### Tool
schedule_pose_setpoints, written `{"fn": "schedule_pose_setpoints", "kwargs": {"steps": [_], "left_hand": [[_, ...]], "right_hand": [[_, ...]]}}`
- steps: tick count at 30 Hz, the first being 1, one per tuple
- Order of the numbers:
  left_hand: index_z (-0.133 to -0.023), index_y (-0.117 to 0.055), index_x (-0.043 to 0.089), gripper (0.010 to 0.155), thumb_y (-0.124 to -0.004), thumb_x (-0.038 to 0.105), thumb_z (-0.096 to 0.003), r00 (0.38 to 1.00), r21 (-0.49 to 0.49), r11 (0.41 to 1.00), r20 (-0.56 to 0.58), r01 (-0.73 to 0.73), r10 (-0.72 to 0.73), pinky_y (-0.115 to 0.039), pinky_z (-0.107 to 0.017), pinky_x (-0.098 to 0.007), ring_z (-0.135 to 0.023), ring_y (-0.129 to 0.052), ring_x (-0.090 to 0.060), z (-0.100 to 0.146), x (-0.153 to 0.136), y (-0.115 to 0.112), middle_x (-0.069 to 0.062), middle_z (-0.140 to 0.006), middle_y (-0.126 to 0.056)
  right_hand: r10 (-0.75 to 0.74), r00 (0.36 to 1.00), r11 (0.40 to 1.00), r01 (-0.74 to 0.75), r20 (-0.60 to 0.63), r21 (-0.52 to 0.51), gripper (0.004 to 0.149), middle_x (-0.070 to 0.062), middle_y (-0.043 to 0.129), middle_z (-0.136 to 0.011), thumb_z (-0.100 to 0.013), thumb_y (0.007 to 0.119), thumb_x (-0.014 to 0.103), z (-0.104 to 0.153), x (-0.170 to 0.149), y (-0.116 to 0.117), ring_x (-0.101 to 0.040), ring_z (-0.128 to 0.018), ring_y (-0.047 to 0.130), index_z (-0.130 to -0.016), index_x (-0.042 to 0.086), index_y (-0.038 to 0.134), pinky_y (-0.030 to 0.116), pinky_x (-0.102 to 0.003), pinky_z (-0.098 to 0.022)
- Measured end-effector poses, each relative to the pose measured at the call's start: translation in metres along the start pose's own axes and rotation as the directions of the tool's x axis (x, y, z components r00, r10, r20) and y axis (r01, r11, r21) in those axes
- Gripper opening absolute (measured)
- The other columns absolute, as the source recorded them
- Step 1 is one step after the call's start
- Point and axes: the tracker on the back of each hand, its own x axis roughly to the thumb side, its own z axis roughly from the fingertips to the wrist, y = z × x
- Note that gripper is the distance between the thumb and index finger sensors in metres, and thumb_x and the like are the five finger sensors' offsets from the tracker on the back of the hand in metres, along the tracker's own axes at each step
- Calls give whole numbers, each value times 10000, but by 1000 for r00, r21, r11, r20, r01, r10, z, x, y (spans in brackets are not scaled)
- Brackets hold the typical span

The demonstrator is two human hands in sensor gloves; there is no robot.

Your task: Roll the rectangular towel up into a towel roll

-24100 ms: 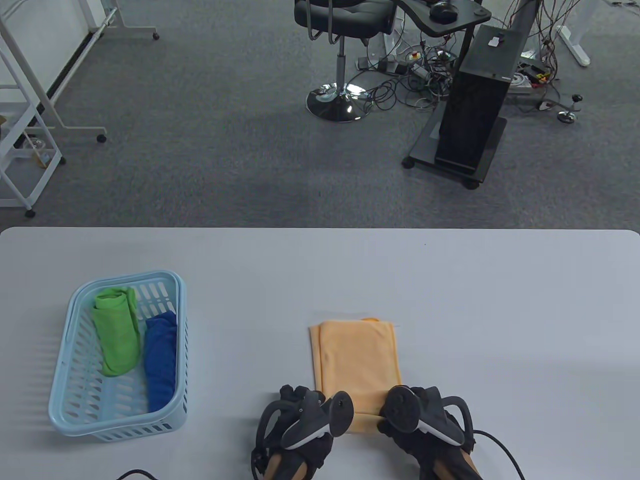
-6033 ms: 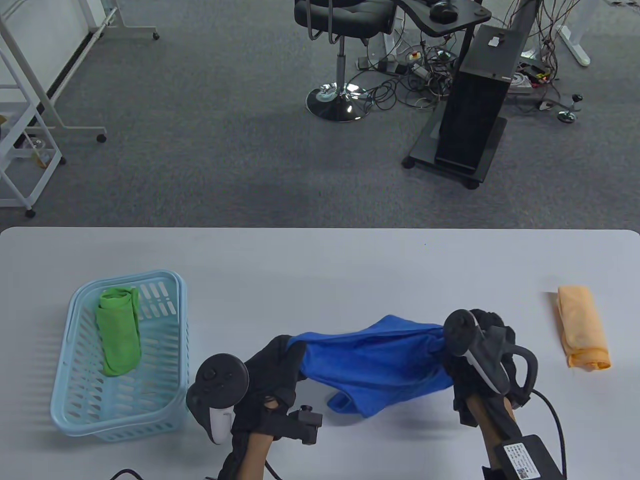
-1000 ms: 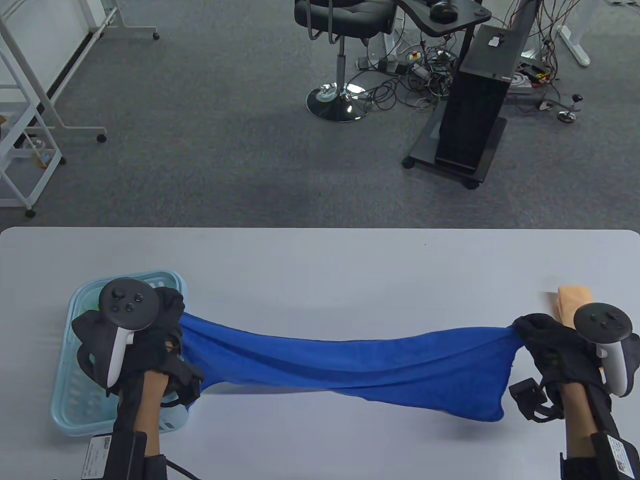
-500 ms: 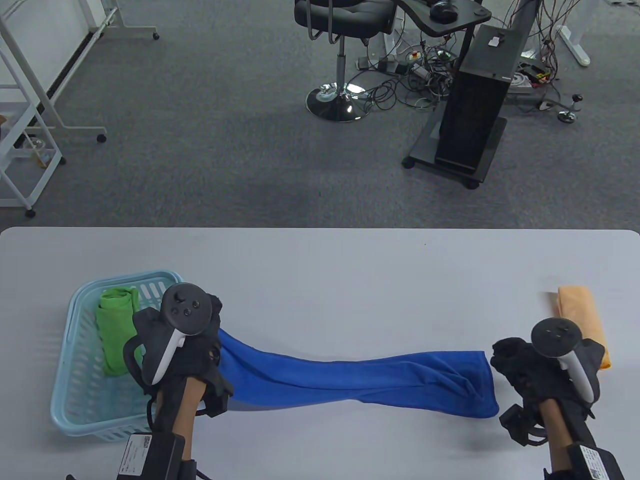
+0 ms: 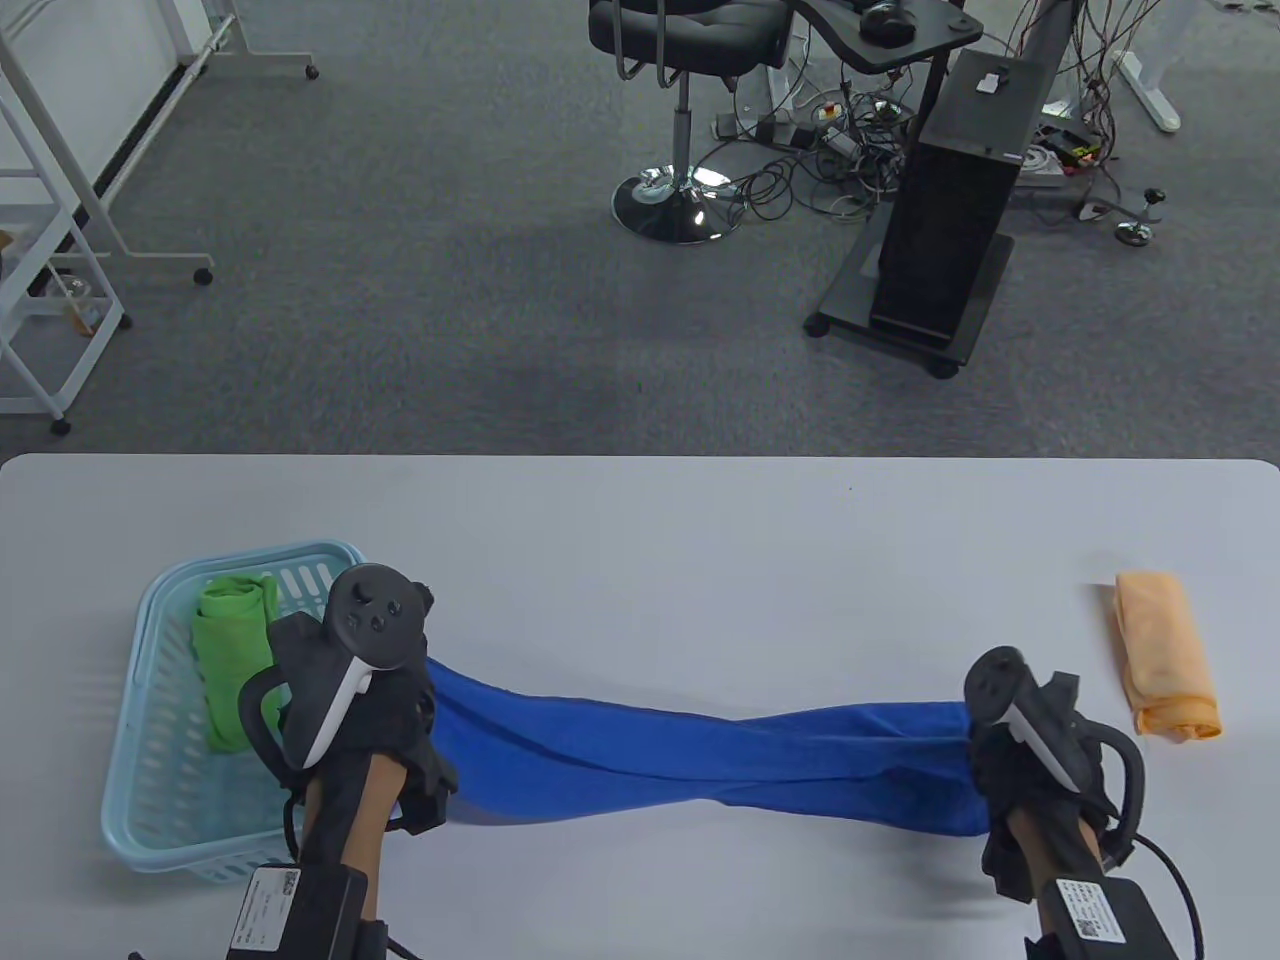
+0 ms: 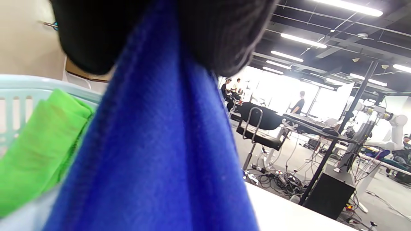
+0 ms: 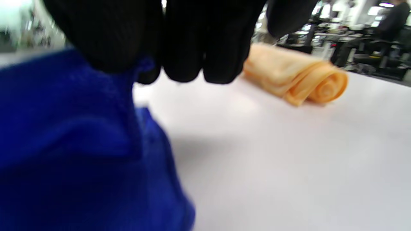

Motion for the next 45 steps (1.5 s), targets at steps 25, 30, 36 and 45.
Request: {"fn": "schedule_pose_setpoints", "kwargs": {"steps": [25, 30, 36, 45], "left_hand": [[-934, -774, 235, 516, -819, 165, -424, 895, -6, 897, -71, -441, 440, -964, -368, -400, -445, -1150, -147, -78, 18, 8, -92, -783, -979], [-1010, -723, 169, 610, -828, 160, -409, 922, 17, 922, -15, -386, 386, -950, -464, -409, -580, -1111, -140, -94, 16, 21, -153, -825, -784], [-749, -960, 299, 384, -902, 250, -372, 947, 144, 938, 113, -314, 299, -874, -498, -536, -633, -1088, -255, -62, -5, 42, -40, -709, -879], [-696, -1020, 339, 397, -891, 400, -326, 965, -10, 990, 224, 144, -138, -527, -687, -653, -992, -629, -457, 10, -17, -32, -91, -973, -814]], "right_hand": [[-899, 434, 436, 899, -57, -36, 456, -114, 824, -848, -312, 798, 298, -32, -15, -86, -41, -639, 1030, -765, 243, 788, 805, -325, -587], [-909, 410, 396, 907, 82, -145, 456, -124, 663, -953, -314, 776, 310, -39, -33, -114, -56, -792, 897, -767, 255, 771, 679, -350, -658], [-907, 384, 342, 911, 170, -232, 453, -131, 681, -941, -298, 793, 294, -16, -76, -128, -70, -772, 912, -747, 238, 802, 666, -374, -651], [-805, 593, 580, 790, 5, -200, 444, -107, 750, -908, -301, 820, 308, 29, -115, -52, -210, -685, 961, -743, 264, 845, 694, -514, -610]]}}
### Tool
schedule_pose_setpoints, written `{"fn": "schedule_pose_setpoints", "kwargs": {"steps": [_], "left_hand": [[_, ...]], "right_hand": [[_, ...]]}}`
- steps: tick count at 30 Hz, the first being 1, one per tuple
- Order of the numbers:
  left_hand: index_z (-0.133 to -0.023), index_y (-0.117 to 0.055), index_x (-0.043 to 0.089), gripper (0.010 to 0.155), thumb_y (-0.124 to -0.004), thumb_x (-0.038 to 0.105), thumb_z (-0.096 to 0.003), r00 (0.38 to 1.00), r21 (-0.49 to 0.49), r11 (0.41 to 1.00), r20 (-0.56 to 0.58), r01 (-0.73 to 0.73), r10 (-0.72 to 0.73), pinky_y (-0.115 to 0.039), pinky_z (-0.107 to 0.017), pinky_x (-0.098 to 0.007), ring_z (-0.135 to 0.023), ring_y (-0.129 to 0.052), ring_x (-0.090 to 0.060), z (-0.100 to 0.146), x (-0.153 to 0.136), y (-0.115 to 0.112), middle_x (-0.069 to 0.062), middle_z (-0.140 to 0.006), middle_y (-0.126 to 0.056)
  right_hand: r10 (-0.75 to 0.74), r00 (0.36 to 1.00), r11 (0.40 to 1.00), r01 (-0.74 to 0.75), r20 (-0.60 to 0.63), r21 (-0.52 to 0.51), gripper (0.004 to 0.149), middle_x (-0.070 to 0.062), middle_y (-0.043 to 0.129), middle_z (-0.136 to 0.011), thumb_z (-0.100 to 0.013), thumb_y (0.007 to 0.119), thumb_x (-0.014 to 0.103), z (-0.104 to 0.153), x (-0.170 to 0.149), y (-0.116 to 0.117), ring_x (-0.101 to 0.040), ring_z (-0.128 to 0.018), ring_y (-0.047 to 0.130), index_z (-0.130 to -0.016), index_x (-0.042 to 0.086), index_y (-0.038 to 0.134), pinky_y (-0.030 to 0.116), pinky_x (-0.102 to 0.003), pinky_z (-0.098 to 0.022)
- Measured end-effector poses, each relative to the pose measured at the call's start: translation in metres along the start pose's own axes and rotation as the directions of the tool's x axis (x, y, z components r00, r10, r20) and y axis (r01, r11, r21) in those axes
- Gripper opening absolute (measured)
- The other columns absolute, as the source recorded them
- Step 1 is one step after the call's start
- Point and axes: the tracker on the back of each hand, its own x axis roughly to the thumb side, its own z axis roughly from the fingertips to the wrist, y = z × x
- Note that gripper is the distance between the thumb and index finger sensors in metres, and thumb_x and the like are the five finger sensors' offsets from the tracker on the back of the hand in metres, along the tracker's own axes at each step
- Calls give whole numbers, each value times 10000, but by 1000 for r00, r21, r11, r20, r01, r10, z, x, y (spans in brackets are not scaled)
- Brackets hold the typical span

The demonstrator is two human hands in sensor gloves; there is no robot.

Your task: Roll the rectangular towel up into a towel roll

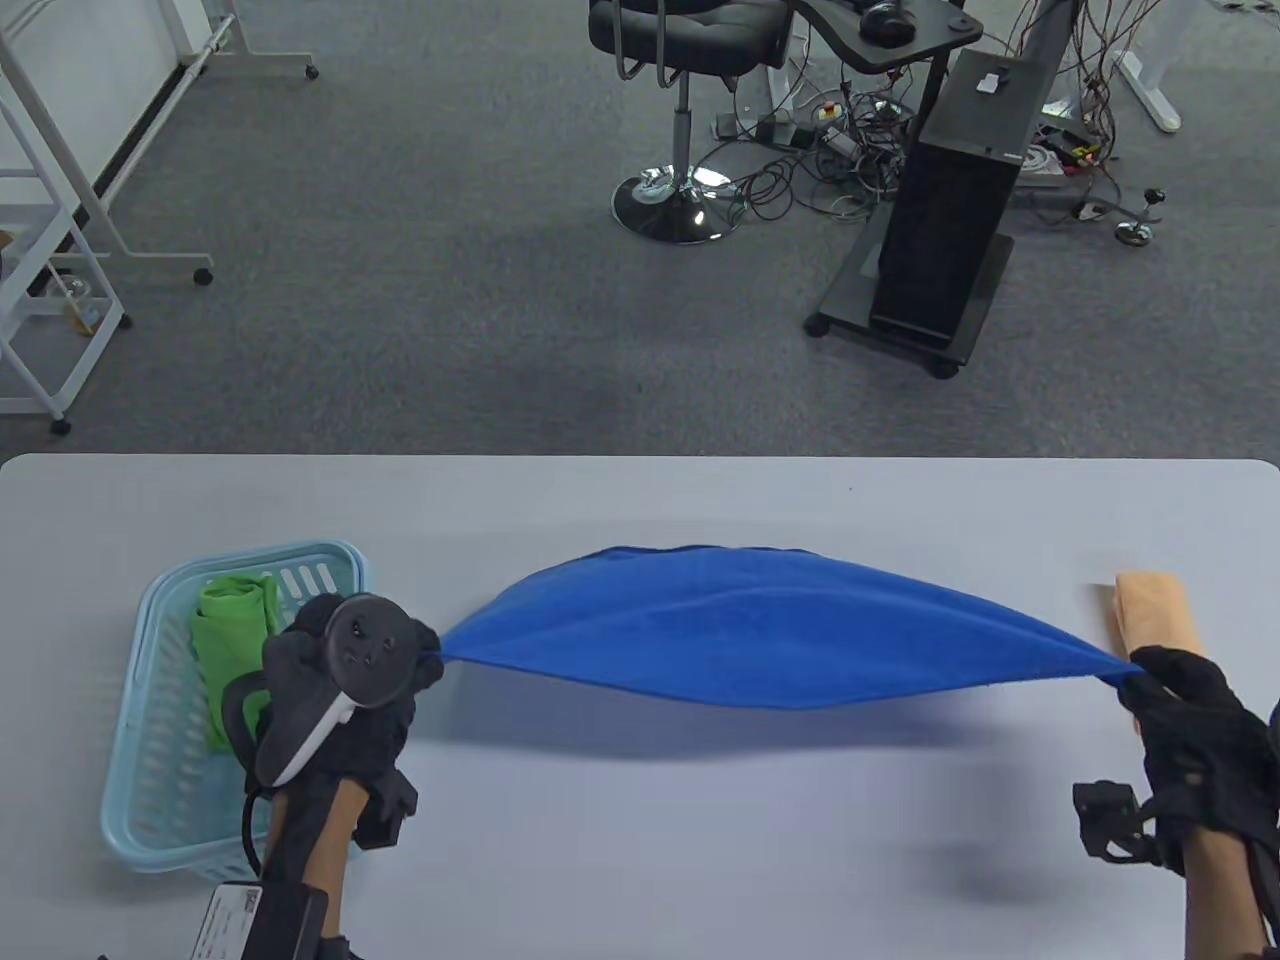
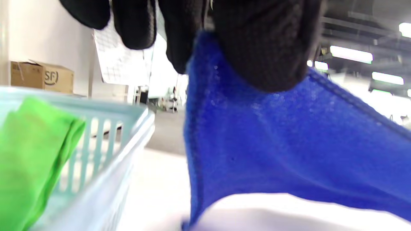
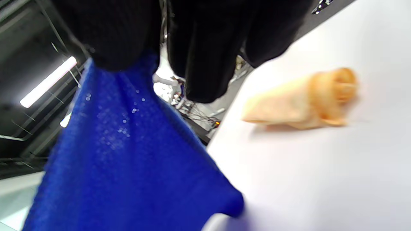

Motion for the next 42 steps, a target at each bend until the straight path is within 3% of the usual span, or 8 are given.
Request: {"fn": "schedule_pose_setpoints", "kwargs": {"steps": [7, 13, 25, 29, 33, 36, 39, 42], "left_hand": [[-782, -950, 298, 435, -740, 374, -409, 989, -155, 978, -23, 142, -147, -449, -706, -653, -1015, -521, -463, 3, 7, -24, -100, -1001, -744], [-781, -909, 311, 415, -865, 394, -377, 964, -212, 949, -79, 234, -255, -398, -721, -653, -1035, -441, -463, -20, 20, -33, -108, -1050, -652], [-789, -893, 366, 419, -817, 389, -378, 843, -320, 811, -63, 489, -534, -357, -740, -641, -1051, -372, -439, -80, 50, -74, -97, -1102, -553], [-1025, -664, 389, 767, -882, 491, -296, 828, -385, 772, -36, 505, -560, -329, -742, -648, -1055, -329, -449, -85, 51, -76, -111, -1135, -471], [-1096, -506, 397, 996, -890, 581, -195, 829, -356, 778, -18, 517, -559, -302, -745, -661, -1064, -283, -463, -79, 55, -63, -120, -1163, -404], [-1104, -527, 378, 1006, -797, 663, -178, 844, -294, 808, -5, 511, -536, -316, -741, -671, -1065, -318, -467, -70, 66, -49, -135, -1163, -436], [-1068, -625, 392, 870, -682, 670, -245, 869, -213, 848, 2, 485, -496, -316, -737, -680, -1065, -335, -475, -60, 86, -40, -144, -1153, -493], [-836, -864, 317, 690, -717, 638, -244, 861, -198, 841, 24, 503, -509, -326, -740, -681, -1069, -356, -466, -59, 98, -38, -122, -1131, -557]], "right_hand": [[91, 995, 995, -89, -39, 55, 450, -107, 757, -903, -307, 818, 316, 1, -11, 2, -227, -691, 948, -753, 261, 841, 671, -535, -622], [278, 960, 959, -275, -40, 70, 456, -112, 754, -904, -306, 816, 323, -21, -5, 22, -237, -693, 942, -756, 252, 841, 661, -544, -627], [639, 769, 766, -634, -21, 104, 457, -88, 777, -872, -296, 818, 320, -64, 2, 92, -223, -657, 944, -741, 226, 856, 660, -539, -631], [651, 758, 755, -641, -42, 136, 610, -125, 662, -960, -300, 816, 357, -64, 7, 93, -271, -780, 858, -885, 190, 762, 602, -564, -661], [628, 778, 773, -622, -20, 125, 675, -151, 579, -1000, -302, 816, 380, -57, 21, 85, -318, -846, 778, -935, 168, 710, 549, -592, -674], [626, 778, 769, -627, 50, 122, 681, -149, 563, -1010, -306, 815, 389, -44, 42, 88, -322, -862, 761, -942, 174, 704, 540, -595, -678], [608, 781, 768, -624, 138, 146, 675, -149, 566, -1011, -308, 812, 395, -27, 64, 108, -324, -861, 762, -940, 180, 712, 540, -595, -679], [622, 752, 725, -658, 217, 204, 676, -154, 551, -1018, -313, 802, 411, -10, 78, 133, -326, -871, 751, -941, 177, 713, 532, -598, -682]]}}
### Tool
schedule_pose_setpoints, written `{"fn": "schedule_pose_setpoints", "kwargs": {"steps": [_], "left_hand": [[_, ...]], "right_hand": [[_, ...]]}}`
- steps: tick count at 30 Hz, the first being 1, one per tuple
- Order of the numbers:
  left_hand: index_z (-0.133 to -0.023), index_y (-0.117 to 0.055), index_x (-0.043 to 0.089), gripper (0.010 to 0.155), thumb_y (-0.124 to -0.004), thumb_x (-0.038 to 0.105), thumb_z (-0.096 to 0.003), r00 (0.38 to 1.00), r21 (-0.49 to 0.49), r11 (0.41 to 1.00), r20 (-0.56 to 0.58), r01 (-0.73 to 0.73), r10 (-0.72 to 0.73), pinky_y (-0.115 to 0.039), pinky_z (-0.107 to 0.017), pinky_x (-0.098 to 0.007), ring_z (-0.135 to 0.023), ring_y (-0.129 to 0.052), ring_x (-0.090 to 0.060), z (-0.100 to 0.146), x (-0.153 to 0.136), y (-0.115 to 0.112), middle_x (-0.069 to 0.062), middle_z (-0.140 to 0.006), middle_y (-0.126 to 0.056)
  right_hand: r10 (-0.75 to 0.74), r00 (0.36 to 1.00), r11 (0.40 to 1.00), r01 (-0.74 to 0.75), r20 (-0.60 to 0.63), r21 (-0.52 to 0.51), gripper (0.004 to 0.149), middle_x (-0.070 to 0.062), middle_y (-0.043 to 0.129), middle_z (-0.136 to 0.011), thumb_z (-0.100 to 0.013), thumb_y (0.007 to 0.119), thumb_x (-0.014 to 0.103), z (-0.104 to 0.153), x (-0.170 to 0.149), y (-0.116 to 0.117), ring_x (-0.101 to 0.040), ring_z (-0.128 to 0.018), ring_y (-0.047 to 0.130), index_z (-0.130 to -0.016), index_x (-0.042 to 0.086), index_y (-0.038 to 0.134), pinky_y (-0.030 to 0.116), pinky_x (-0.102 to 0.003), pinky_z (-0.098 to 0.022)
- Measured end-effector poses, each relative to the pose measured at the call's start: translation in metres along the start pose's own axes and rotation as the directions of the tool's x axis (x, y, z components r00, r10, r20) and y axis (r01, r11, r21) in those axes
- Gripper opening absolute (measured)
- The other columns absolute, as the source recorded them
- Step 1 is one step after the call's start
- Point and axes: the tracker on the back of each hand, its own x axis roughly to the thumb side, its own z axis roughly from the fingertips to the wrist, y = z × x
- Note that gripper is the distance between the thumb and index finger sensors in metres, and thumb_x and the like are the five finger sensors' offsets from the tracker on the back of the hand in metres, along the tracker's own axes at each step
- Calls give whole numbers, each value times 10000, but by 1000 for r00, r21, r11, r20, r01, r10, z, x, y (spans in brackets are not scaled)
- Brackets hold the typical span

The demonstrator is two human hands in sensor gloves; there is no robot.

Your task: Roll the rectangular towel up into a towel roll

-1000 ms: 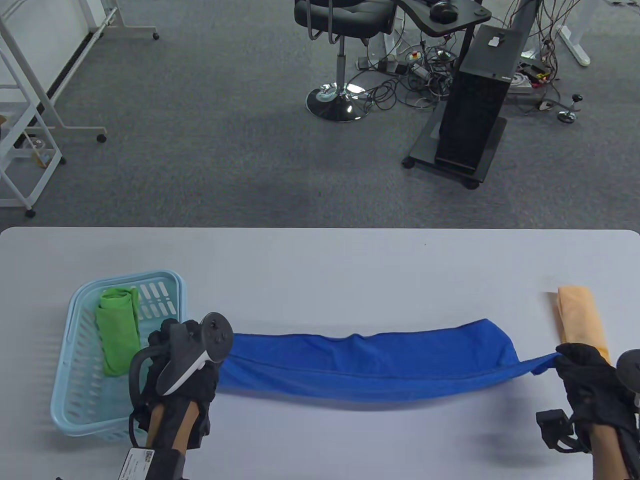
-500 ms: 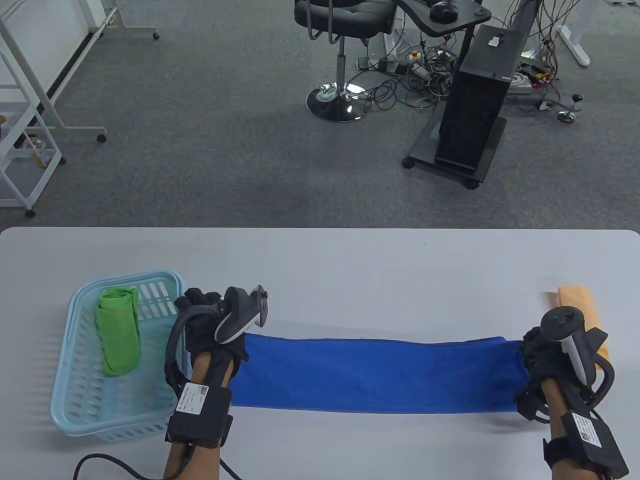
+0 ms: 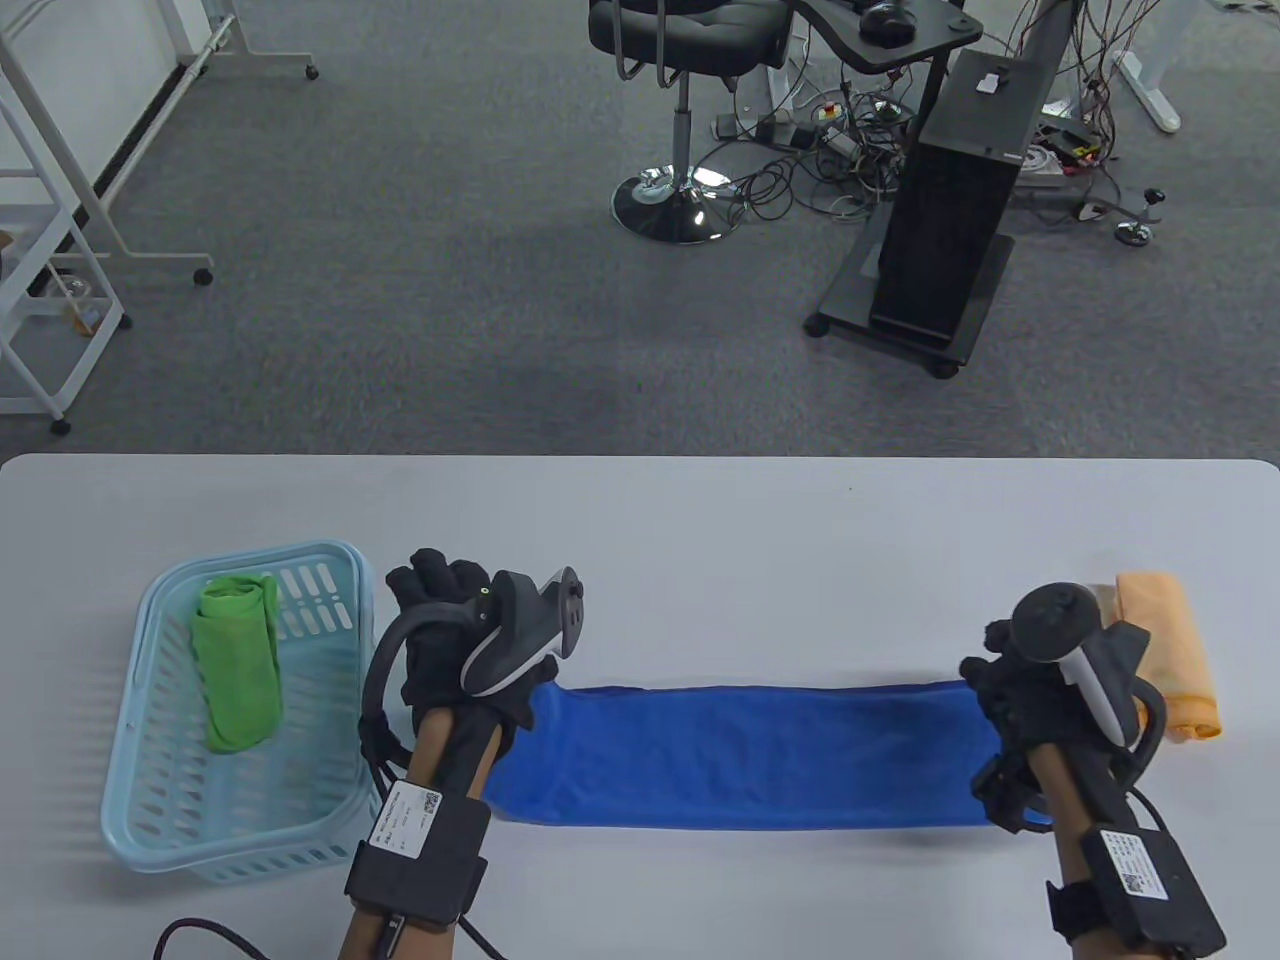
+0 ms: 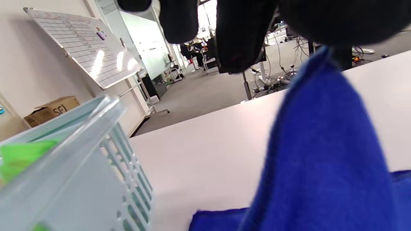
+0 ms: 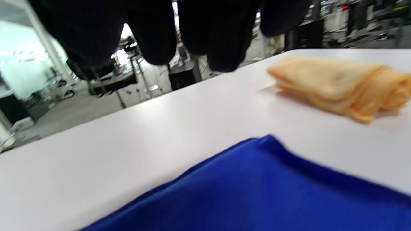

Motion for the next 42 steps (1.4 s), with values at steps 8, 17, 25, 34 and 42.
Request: {"fn": "schedule_pose_setpoints", "kwargs": {"steps": [8, 17, 25, 34, 42], "left_hand": [[-979, -665, 502, 615, -754, 194, -455, 997, -74, 994, -4, 79, -80, -385, -734, -660, -1061, -419, -435, -18, -1, -38, -82, -1141, -518], [-858, -876, 381, 487, -779, 474, -390, 996, -21, 1000, 84, -18, 20, -385, -722, -668, -1047, -426, -467, -7, 14, -28, -134, -1119, -585], [-819, -885, 344, 441, -807, 416, -391, 850, -45, 907, 332, -419, 409, -616, -640, -614, -748, -830, -334, 43, 129, -50, -30, -652, -920], [-934, -692, 354, 688, -844, 541, -289, 883, -140, 973, 413, -181, 224, -587, -666, -616, -830, -749, -343, 49, 198, -97, -32, -870, -788], [-779, -871, 357, 414, -840, 336, -366, 873, -42, 950, 385, -308, 300, -586, -668, -625, -845, -771, -355, 49, 171, -64, -37, -846, -854]], "right_hand": [[97, 991, 993, -103, 93, 62, 660, -152, 566, -1014, -314, 796, 416, 12, 50, 40, -324, -866, 761, -924, 169, 738, 533, -600, -681], [132, 981, 983, -148, 143, 109, 632, -140, 559, -1021, -321, 792, 400, 4, 84, 70, -325, -878, 747, -918, 195, 752, 519, -603, -689], [91, 970, 977, -131, 224, 169, 606, -80, 498, -1041, -328, 794, 362, -10, 119, 110, -331, -948, 601, -926, 283, 731, 444, -601, -715], [240, 921, 935, -304, 307, 183, 648, -58, 455, -992, -258, 853, 412, -15, 135, 150, -296, -888, 546, -867, 303, 660, 436, -551, -708], [18, 980, 958, -73, 197, 276, 441, -117, 754, -910, -293, 843, 379, -15, 112, 109, -311, -788, 858, -721, 282, 806, 576, -609, -662]]}}
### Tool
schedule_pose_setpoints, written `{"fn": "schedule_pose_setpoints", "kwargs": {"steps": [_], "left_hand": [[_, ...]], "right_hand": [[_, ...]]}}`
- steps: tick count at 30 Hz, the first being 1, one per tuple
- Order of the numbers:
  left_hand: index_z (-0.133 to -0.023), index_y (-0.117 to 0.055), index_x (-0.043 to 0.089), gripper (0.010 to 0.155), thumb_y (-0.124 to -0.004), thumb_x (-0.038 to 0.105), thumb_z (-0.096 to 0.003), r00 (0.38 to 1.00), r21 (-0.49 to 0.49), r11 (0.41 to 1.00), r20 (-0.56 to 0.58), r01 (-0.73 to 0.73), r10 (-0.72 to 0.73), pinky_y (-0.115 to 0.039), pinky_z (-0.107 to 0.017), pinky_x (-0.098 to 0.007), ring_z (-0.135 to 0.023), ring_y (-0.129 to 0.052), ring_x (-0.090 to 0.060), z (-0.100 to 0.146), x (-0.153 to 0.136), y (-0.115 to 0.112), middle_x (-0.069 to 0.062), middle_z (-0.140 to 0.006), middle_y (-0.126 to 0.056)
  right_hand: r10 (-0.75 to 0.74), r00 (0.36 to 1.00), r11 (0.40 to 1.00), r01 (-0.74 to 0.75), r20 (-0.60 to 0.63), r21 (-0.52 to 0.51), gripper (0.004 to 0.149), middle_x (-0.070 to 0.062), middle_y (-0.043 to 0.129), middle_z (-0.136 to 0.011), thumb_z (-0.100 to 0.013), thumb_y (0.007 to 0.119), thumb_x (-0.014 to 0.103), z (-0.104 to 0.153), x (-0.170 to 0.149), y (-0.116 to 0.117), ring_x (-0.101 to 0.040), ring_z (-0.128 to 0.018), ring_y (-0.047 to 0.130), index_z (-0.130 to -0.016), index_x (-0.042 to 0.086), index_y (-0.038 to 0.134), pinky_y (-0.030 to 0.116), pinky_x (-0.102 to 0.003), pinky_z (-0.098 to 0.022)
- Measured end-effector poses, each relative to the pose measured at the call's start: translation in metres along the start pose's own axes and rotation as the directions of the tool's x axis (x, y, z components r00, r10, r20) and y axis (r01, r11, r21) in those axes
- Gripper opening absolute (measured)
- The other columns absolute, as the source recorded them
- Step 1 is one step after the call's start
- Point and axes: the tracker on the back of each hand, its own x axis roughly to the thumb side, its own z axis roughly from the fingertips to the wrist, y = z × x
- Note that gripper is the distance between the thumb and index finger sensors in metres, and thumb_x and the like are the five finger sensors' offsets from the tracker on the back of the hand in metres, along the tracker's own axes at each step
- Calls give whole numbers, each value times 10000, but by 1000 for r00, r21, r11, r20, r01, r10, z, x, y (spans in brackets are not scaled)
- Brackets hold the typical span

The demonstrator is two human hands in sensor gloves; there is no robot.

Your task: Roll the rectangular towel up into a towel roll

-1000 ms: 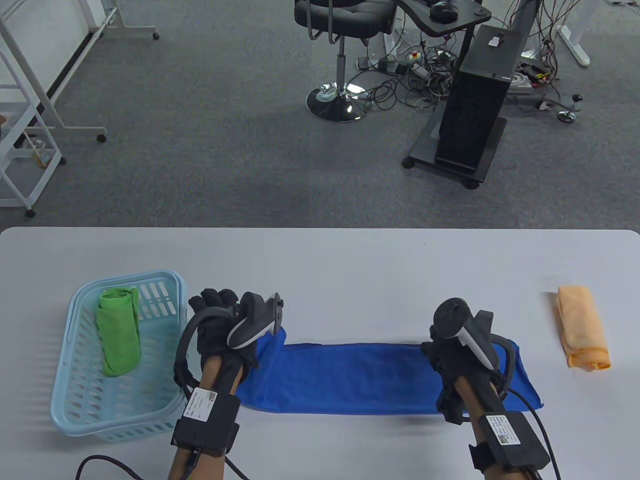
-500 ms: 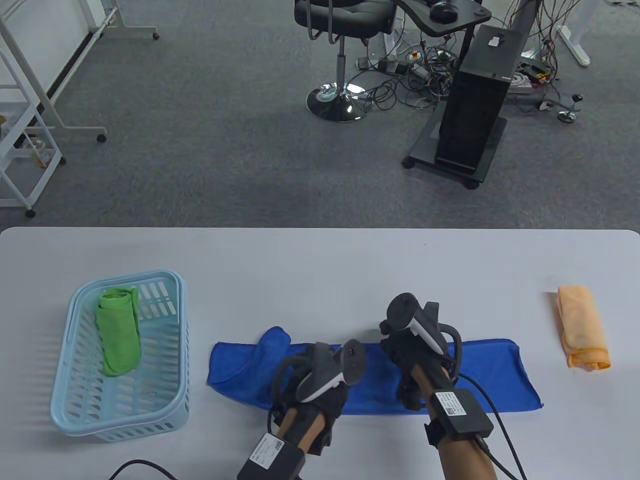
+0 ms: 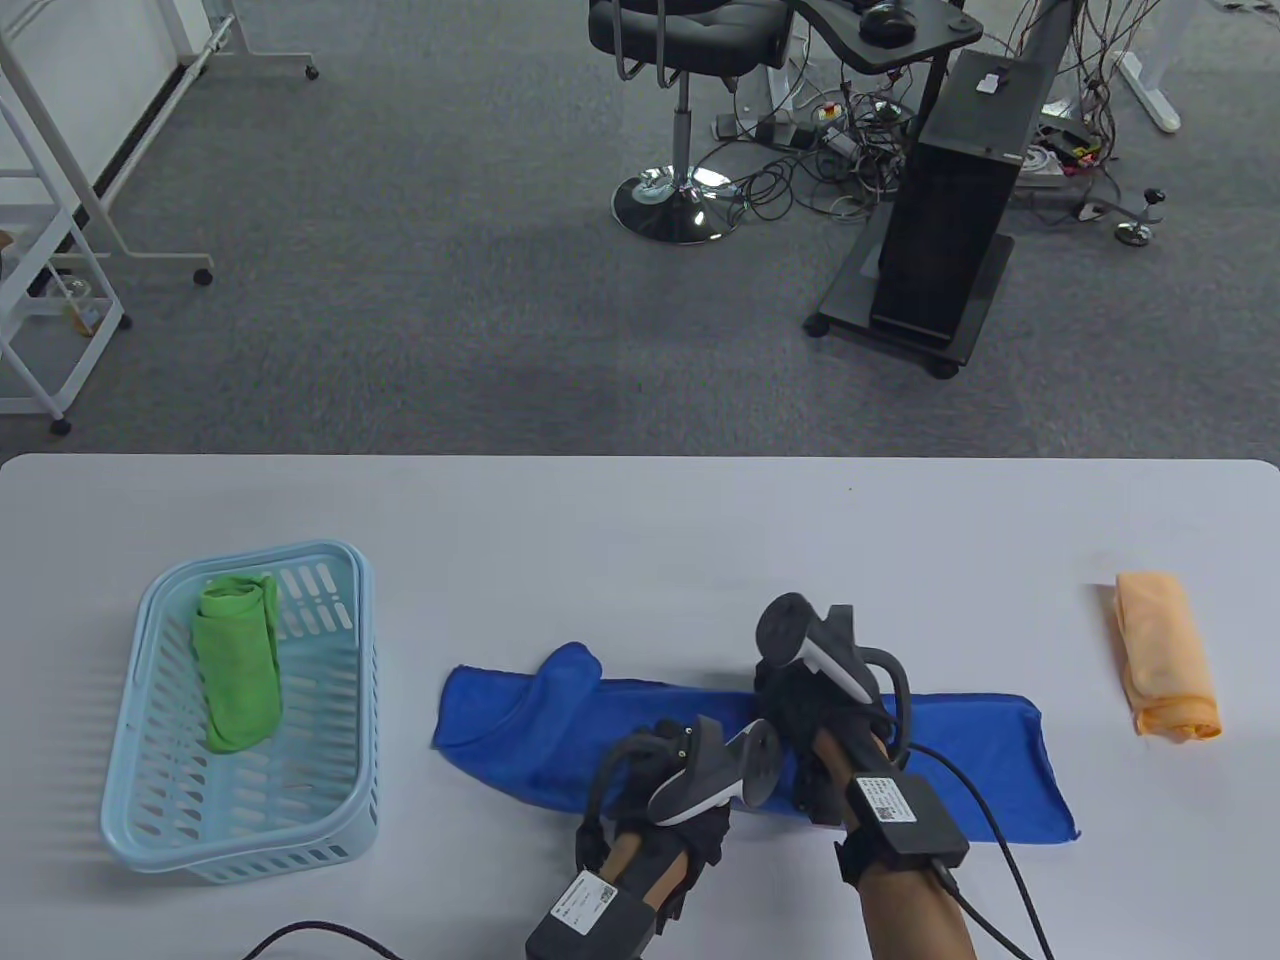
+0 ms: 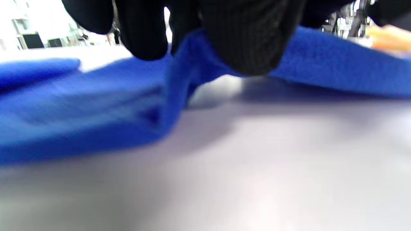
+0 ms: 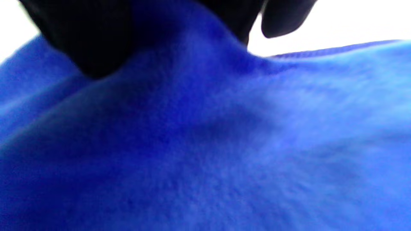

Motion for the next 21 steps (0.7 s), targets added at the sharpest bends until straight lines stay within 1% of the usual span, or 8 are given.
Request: {"fn": "schedule_pose_setpoints", "kwargs": {"steps": [3, 5, 9, 12, 15, 17, 20, 21], "left_hand": [[-786, -847, 370, 414, -821, 328, -375, 994, 109, 989, -27, -100, 103, -571, -676, -632, -877, -748, -369, 14, -20, 47, -46, -881, -839], [-788, -841, 375, 416, -818, 330, -375, 988, 194, 970, -21, -146, 153, -557, -684, -636, -902, -726, -379, 24, -35, 76, -53, -903, -829], [-802, -828, 391, 423, -817, 343, -382, 953, 324, 906, -41, -273, 302, -554, -679, -643, -925, -710, -399, 43, -70, 121, -81, -960, -796], [-938, -727, 428, 529, -770, 302, -426, 910, 344, 863, -54, -369, 411, -533, -684, -657, -980, -659, -441, 55, -89, 142, -78, -1060, -720], [-1011, -701, 349, 585, -757, 359, -429, 830, 411, 739, 88, -533, 550, -563, -663, -653, -980, -678, -447, 74, -95, 161, -81, -1069, -761], [-1085, -638, 262, 782, -821, 504, -365, 794, 351, 715, 200, -605, 573, -482, -679, -684, -1035, -550, -483, 77, -86, 165, -136, -1129, -681], [-1152, -386, 252, 1033, -828, 646, -306, 843, 136, 840, 217, -525, 492, -374, -707, -711, -1096, -359, -494, 64, -62, 160, -139, -1195, -526], [-1141, -436, 236, 1014, -870, 601, -302, 861, 128, 859, 200, -495, 467, -388, -699, -723, -1079, -432, -498, 58, -54, 156, -152, -1137, -644]], "right_hand": [[-266, 964, 963, 266, 12, -27, 446, -96, 925, -754, -305, 836, 362, 26, -15, -36, -246, -552, 1036, -739, 270, 796, 689, -565, -609], [-357, 931, 932, 361, 74, -44, 461, -43, 958, -646, -309, 831, 364, 47, -16, -61, -172, -381, 1042, -755, 262, 781, 751, -510, -569], [-501, 838, 848, 525, 217, -69, 487, -8, 914, -638, -323, 831, 371, 89, -4, -102, -143, -374, 1015, -792, 278, 737, 750, -482, -576], [-566, 778, 784, 610, 272, -116, 492, -13, 914, -631, -320, 830, 371, 116, 13, -119, -129, -347, 1022, -790, 261, 735, 767, -468, -561], [-552, 777, 779, 610, 301, -146, 495, -11, 916, -632, -319, 829, 374, 132, 27, -125, -124, -350, 1029, -791, 258, 732, 774, -464, -556], [-549, 780, 781, 606, 301, -148, 502, -10, 921, -631, -320, 828, 378, 137, 30, -126, -115, -343, 1038, -795, 251, 730, 784, -457, -551], [-571, 767, 763, 627, 294, -155, 608, -11, 927, -628, -318, 830, 374, 140, 29, -129, -102, -327, 1048, -878, 195, 673, 800, -447, -538], [-578, 760, 751, 638, 298, -171, 699, -18, 932, -622, -315, 834, 368, 141, 26, -130, -107, -319, 1050, -945, 149, 626, 801, -451, -532]]}}
